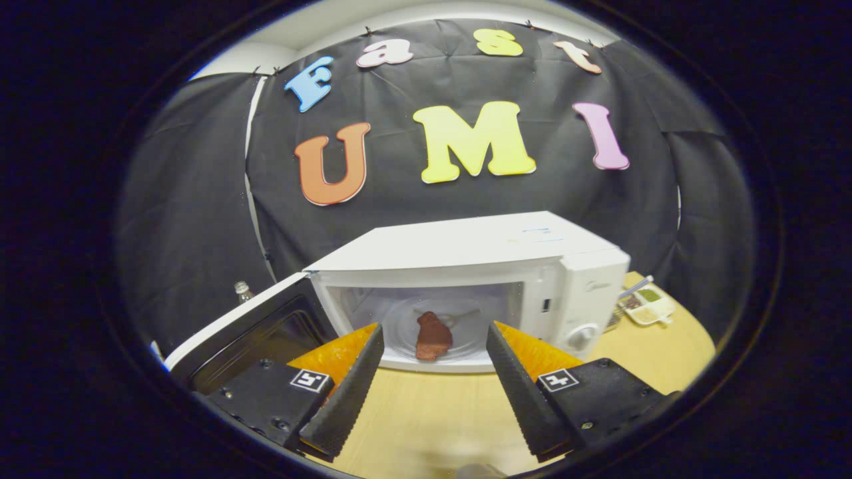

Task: Open the microwave oven with the left hand, put the food in, and close the microwave oven.

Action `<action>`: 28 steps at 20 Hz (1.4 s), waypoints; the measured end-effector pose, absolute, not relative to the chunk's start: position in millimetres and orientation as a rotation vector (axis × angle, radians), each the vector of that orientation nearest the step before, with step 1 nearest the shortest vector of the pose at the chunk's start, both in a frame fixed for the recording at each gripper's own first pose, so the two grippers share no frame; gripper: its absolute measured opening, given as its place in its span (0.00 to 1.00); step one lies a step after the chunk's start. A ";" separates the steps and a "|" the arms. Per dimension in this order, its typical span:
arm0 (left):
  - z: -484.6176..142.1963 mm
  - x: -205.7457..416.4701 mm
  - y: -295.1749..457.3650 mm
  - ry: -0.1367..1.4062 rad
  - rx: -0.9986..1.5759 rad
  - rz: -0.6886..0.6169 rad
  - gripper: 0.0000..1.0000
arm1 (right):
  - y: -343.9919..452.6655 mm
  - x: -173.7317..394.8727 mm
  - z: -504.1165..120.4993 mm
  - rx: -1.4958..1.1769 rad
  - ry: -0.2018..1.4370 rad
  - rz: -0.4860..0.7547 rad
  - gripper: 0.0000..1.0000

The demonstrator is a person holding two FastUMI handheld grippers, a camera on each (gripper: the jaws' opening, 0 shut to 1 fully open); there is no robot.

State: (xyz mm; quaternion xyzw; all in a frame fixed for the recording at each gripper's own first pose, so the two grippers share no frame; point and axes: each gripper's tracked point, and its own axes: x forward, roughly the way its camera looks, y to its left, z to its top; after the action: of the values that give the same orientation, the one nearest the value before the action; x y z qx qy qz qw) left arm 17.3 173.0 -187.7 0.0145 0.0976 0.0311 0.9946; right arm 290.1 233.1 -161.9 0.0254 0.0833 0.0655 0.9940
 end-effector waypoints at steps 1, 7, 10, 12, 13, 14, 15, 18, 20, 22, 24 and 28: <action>-183.1 16.1 173.8 0.193 0.022 0.062 0.97 | 220.8 264.5 -148.8 0.017 0.170 0.133 0.99; -166.8 21.6 182.2 0.137 0.009 0.072 0.97 | 151.7 152.5 -86.5 -0.102 0.155 0.096 0.99; -168.8 29.8 187.9 0.131 0.000 0.086 0.88 | 144.6 120.3 -80.4 -0.075 0.170 0.097 0.99; -174.5 35.5 192.6 0.138 -0.005 0.097 0.83 | 138.0 103.2 -78.1 -0.066 0.178 0.090 0.99; -176.1 39.2 192.0 0.141 -0.023 0.083 0.77 | 138.0 96.5 -78.3 -0.065 0.181 0.096 0.99; -180.3 42.5 190.9 0.148 -0.037 0.073 0.72 | 133.2 91.9 -82.7 -0.073 0.192 0.087 0.99; -181.1 43.3 196.2 0.140 -0.043 0.086 0.50 | 128.3 87.6 -86.7 -0.076 0.207 0.078 0.99; -194.0 47.6 210.9 0.138 -0.048 0.120 0.06 | 127.8 78.6 -95.3 -0.049 0.236 0.082 0.99; -204.6 50.8 216.7 0.144 -0.054 0.114 0.00 | 127.3 74.6 -98.0 -0.027 0.249 0.084 0.99; -219.7 56.2 230.0 0.173 -0.020 0.136 0.00 | 123.7 70.6 -100.0 -0.017 0.260 0.077 0.99; -235.8 61.0 234.3 0.204 -0.012 0.131 0.00 | 119.2 68.3 -101.5 -0.009 0.267 0.062 0.99; -267.5 71.1 237.6 0.263 0.013 0.119 0.00 | 111.8 60.7 -105.1 -0.005 0.284 0.040 0.99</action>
State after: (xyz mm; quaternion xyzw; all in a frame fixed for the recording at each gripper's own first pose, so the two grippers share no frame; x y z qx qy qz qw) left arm 71.1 237.6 -267.5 0.0065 0.1309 0.0592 0.9896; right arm 60.7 111.8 -105.1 -0.0025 0.1417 0.0200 0.9897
